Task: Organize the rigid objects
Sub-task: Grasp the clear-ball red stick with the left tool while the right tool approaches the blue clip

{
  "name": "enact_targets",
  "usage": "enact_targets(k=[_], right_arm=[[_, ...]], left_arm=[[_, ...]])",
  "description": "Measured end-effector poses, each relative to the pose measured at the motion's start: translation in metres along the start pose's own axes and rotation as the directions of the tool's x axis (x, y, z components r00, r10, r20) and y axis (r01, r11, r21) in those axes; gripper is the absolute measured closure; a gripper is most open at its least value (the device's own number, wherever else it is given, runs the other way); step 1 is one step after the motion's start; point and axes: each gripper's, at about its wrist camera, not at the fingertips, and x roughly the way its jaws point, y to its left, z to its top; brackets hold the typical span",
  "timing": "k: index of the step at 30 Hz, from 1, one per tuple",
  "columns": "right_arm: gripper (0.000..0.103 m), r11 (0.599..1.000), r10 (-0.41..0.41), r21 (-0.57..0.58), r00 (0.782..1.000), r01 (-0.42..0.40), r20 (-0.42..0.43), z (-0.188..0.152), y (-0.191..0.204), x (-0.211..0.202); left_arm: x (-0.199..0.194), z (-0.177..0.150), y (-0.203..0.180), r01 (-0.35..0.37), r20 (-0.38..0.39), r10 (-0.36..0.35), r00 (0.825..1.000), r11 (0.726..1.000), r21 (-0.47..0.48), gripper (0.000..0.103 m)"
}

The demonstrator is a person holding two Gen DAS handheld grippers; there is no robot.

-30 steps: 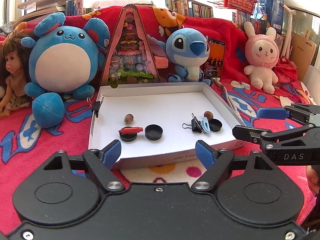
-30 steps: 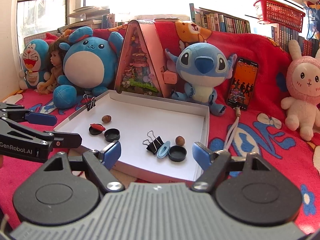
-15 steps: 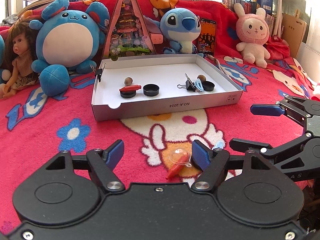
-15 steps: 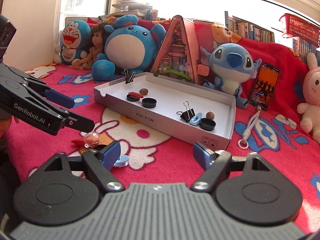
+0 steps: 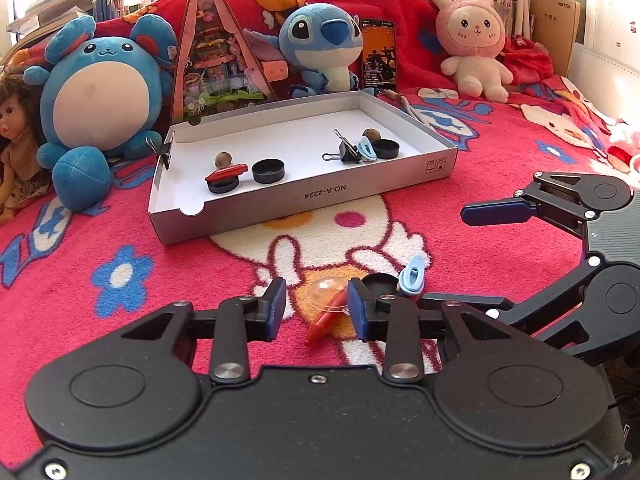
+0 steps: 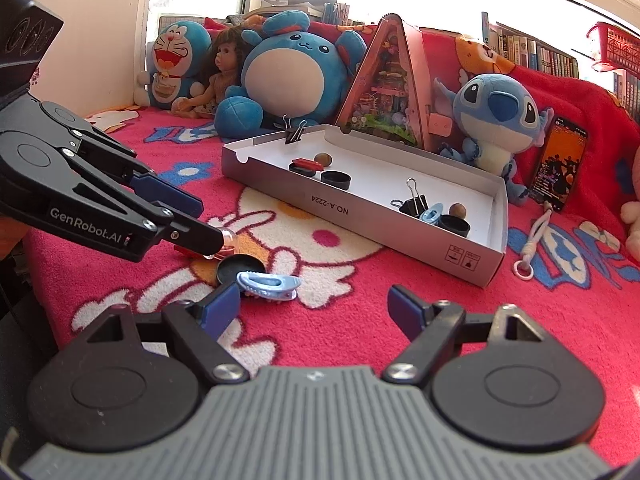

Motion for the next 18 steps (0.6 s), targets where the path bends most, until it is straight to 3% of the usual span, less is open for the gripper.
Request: enact_targets(k=[10, 18], right_arm=[[0.015, 0.998, 0.061, 0.006, 0.998, -0.061, 0.015, 0.003, 0.008, 0.003], [0.017, 0.998, 0.068, 0.008, 0.998, -0.068, 0.018, 0.004, 0.012, 0.007]], left_arm=[[0.014, 0.004, 0.008, 0.032, -0.017, -0.033, 0.999, 0.998, -0.054, 0.076], [0.022, 0.007, 0.022, -0.083, -0.009, 0.082, 0.997, 0.993, -0.079, 0.075]])
